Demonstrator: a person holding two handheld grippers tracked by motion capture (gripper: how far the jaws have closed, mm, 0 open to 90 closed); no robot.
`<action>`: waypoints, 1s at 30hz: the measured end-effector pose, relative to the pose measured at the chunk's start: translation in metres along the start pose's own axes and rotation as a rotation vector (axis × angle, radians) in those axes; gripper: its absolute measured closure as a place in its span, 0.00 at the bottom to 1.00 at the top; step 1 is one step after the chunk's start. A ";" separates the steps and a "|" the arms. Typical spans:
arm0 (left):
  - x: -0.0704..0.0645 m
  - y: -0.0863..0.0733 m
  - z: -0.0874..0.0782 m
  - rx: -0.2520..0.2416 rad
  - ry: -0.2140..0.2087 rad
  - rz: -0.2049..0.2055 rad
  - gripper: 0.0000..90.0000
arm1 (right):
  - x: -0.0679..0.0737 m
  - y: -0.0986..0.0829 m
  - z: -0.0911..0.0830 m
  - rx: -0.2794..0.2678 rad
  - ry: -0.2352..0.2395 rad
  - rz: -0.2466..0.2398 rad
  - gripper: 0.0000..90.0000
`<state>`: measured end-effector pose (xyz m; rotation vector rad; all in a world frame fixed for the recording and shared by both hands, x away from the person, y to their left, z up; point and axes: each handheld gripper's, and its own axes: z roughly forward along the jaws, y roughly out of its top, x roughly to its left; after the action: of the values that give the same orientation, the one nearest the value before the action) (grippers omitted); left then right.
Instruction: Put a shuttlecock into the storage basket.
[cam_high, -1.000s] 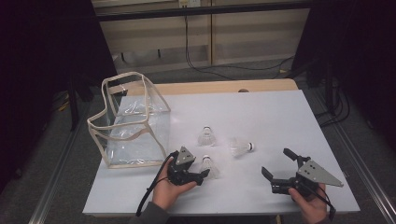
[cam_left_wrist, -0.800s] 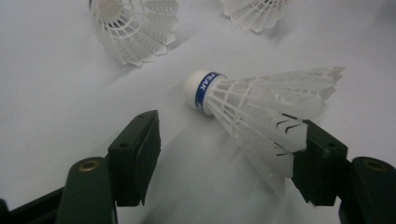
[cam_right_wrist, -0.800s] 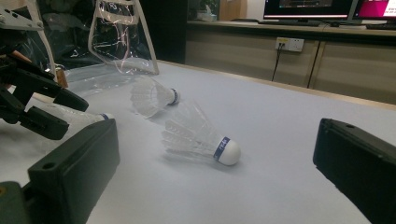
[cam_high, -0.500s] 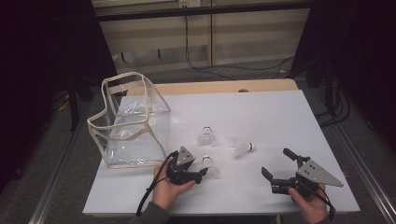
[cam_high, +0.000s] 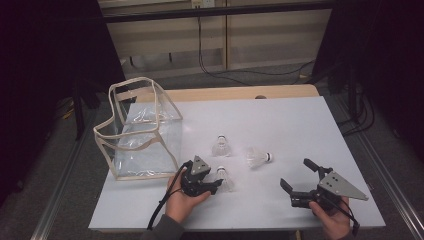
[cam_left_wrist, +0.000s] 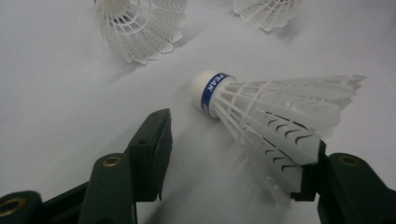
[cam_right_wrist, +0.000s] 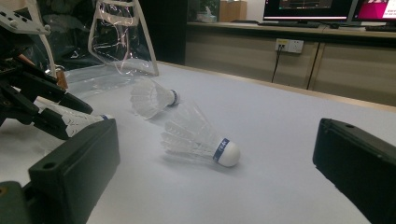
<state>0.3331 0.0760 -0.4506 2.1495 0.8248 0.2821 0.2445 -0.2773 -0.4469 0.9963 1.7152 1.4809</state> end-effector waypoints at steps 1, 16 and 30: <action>0.000 0.000 0.000 0.006 0.003 0.000 0.49 | 0.000 0.000 0.000 0.000 0.000 0.001 0.01; 0.002 0.002 0.002 0.001 0.013 -0.021 0.62 | 0.000 0.000 0.000 0.001 0.000 0.001 0.01; 0.004 0.003 0.003 0.003 0.016 -0.031 0.78 | -0.001 0.000 0.000 -0.003 -0.002 -0.001 0.01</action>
<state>0.3391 0.0754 -0.4503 2.1383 0.8670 0.2821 0.2445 -0.2779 -0.4466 0.9953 1.7110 1.4808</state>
